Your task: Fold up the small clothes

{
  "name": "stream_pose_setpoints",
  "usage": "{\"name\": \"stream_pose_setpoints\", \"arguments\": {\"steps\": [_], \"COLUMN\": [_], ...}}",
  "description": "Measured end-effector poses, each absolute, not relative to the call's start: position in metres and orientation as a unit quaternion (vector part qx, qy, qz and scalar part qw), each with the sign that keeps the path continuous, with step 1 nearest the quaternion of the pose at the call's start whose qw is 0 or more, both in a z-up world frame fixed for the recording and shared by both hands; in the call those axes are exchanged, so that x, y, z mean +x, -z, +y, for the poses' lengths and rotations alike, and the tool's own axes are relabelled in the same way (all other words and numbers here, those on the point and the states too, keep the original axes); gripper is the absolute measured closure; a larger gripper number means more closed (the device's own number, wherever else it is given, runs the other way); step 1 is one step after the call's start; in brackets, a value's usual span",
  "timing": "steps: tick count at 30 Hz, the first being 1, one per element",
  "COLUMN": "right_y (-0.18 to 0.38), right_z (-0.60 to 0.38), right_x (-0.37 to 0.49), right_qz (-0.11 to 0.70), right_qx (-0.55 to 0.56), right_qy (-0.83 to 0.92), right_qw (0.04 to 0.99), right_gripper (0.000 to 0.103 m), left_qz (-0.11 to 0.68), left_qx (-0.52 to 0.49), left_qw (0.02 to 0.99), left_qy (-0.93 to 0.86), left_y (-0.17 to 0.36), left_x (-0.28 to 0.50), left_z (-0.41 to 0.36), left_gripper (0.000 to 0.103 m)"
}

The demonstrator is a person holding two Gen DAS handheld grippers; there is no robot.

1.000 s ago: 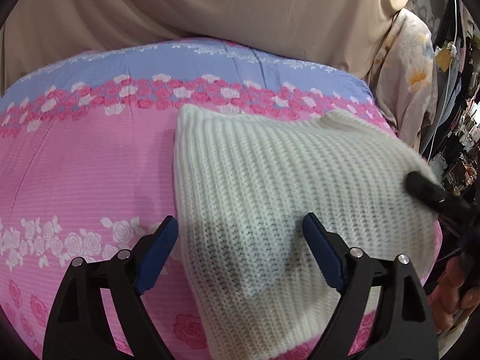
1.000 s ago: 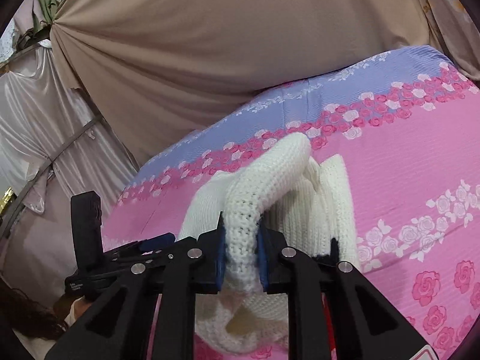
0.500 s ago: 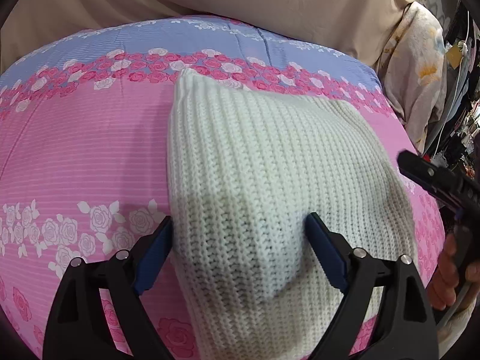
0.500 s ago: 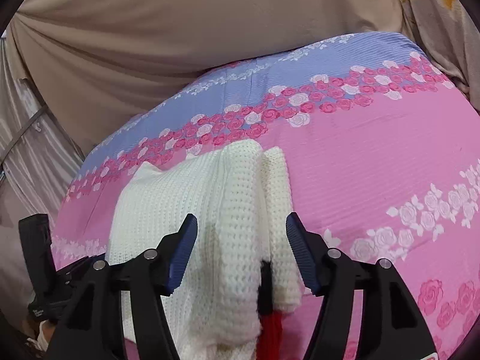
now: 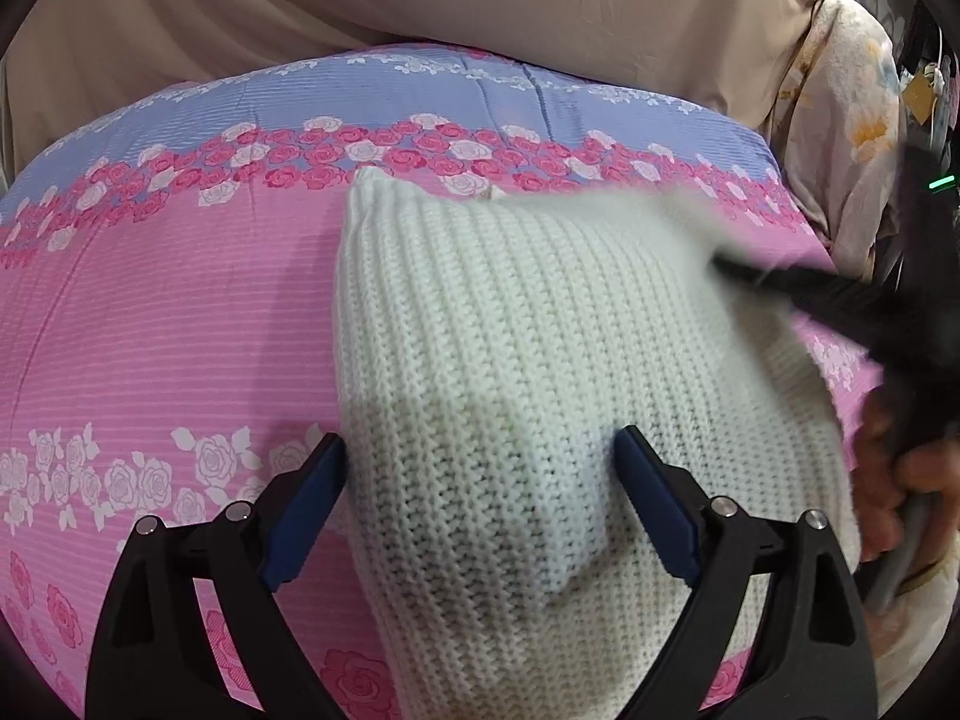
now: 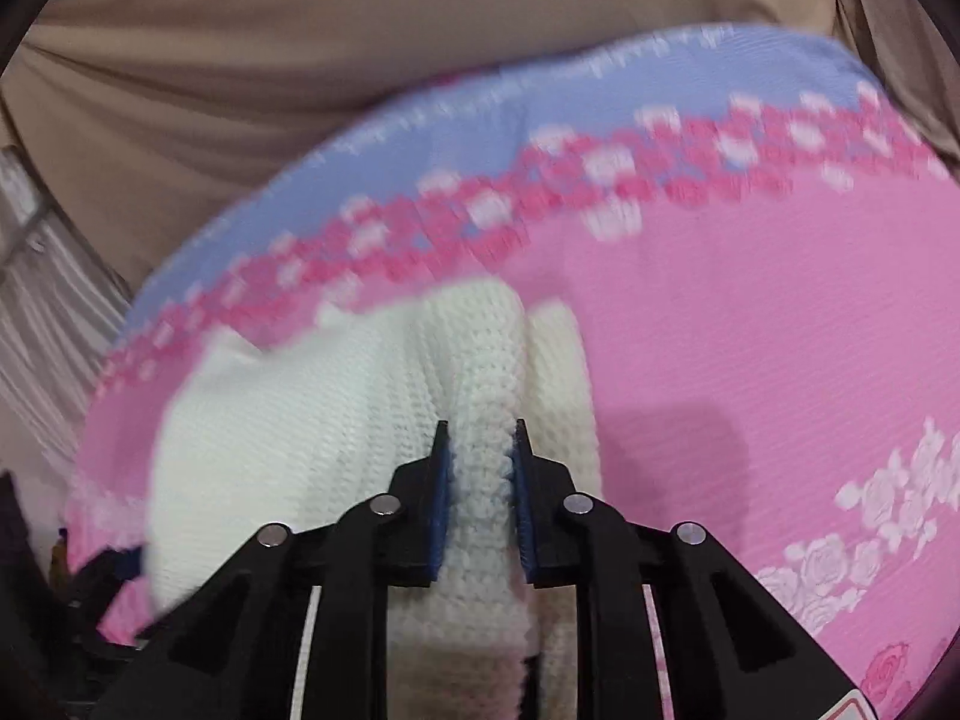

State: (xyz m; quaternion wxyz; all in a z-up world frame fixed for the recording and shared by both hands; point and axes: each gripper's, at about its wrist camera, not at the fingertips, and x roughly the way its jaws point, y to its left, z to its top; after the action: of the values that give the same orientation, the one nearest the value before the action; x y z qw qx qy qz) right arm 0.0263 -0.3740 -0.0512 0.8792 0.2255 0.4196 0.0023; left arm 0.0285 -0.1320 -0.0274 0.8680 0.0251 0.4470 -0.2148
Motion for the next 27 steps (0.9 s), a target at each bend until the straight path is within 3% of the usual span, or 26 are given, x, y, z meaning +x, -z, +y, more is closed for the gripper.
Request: {"name": "stream_pose_setpoints", "arguments": {"steps": [4,6,10,16,18,19,24,27], "right_y": [0.026,0.013,0.013,0.03,0.037,0.04,0.001,0.043], "right_z": [-0.383,-0.375,-0.353,-0.322,-0.313,-0.312,-0.337,-0.349], "right_x": [-0.015,-0.04,-0.092,-0.128,-0.123,-0.121,-0.154,-0.144], "right_qz": [0.386,0.381,0.401,0.403,0.41,0.418,0.337,0.409], "right_qx": [0.265,0.245,0.201,0.207,0.185,0.181,0.242,0.238], "right_qy": [-0.008,-0.015,-0.031,-0.076,-0.072,-0.067,-0.102,-0.058], "right_qw": [0.883,0.892,0.893,0.888,0.89,0.888,0.904,0.879], "right_gripper": [0.074,0.074,0.052,0.052,0.082,0.091,0.092,0.093], "left_qz": [0.446,0.45,0.454,0.439,0.436,0.436,0.445,0.443], "left_qx": [0.03,0.023,0.016,0.027,0.043,0.051,0.046,0.053], "left_qw": [0.869,0.866,0.864,0.866,0.867,0.868,0.865,0.866], "left_qy": [0.213,0.215,0.217,0.237,0.236,0.231,0.225,0.224], "left_y": [0.031,0.033,0.033,0.015,0.017,0.02,0.026,0.029], "left_x": [0.03,0.032,0.032,0.006,-0.001,-0.003,-0.006,-0.009], "left_z": [-0.132,-0.13,-0.128,-0.128,-0.131,-0.132,-0.128,-0.132], "left_gripper": [0.011,0.01,0.01,0.012,0.012,0.012,0.01,0.01]}}
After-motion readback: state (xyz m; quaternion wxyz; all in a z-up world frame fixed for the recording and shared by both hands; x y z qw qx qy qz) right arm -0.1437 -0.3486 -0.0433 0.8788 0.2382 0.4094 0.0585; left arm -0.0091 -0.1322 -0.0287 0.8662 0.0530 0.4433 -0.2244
